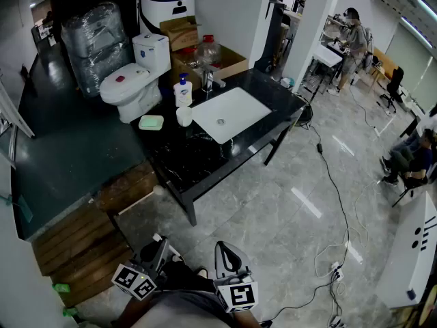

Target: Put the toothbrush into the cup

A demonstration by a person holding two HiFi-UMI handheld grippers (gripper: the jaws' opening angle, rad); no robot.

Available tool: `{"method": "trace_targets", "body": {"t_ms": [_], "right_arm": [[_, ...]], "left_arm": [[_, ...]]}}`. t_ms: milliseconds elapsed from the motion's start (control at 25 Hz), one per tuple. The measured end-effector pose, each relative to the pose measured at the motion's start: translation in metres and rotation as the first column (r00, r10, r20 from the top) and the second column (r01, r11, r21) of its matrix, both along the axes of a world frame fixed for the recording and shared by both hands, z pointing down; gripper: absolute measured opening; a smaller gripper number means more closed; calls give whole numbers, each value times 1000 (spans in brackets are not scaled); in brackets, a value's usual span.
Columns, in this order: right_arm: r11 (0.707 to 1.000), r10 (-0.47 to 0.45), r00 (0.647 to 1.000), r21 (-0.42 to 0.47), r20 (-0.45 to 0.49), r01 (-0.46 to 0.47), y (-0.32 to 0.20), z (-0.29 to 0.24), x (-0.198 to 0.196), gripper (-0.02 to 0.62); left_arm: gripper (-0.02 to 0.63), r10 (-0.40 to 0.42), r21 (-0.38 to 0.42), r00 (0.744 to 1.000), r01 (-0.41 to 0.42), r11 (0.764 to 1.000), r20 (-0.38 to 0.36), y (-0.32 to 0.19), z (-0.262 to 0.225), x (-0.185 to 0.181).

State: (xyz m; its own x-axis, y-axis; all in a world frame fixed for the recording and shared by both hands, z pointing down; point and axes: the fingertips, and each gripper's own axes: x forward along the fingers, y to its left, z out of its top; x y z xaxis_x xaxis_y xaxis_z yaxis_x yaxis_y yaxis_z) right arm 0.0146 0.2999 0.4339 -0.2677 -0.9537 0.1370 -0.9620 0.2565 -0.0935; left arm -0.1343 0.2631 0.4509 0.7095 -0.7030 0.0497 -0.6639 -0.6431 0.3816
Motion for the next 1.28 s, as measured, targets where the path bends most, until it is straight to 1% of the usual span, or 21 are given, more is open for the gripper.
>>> {"method": "trace_targets", "body": {"t_ms": [200,320,400,560,720,880,1160,1280], "right_arm": [[999,-30,1000,39,1,30,-6,-2,-5,5],[999,-29,1000,36,-5,29,-6,-3,0,6],[999,-27,1000,36,11,26,-7,-2,2,6],[998,-30,997,51,71,26,-11,-4,8,6],[997,-48,996,57,76,44,-16,-8,9,6],[996,-67,995,64,76,62,-27,-14,6,6],[995,-91,994,49,59,88,-61,-14,1,6],[994,-100,994,41,49,98,-79,-15,-2,6]], "left_arm": [[18,3,9,1000,-4,1000,25,0,3,-1],[18,10,14,1000,-10,1000,21,2,-1,2],[18,11,22,1000,-12,1000,21,1,-4,2],[18,-2,39,1000,2,999,20,-6,-10,1],[18,-14,54,1000,13,998,24,-13,-18,5],[18,-8,62,1000,7,998,18,-27,-27,12],[18,1,66,1000,-2,998,12,-62,-29,19],[18,0,86,1000,-2,996,22,-80,-33,19]]}}
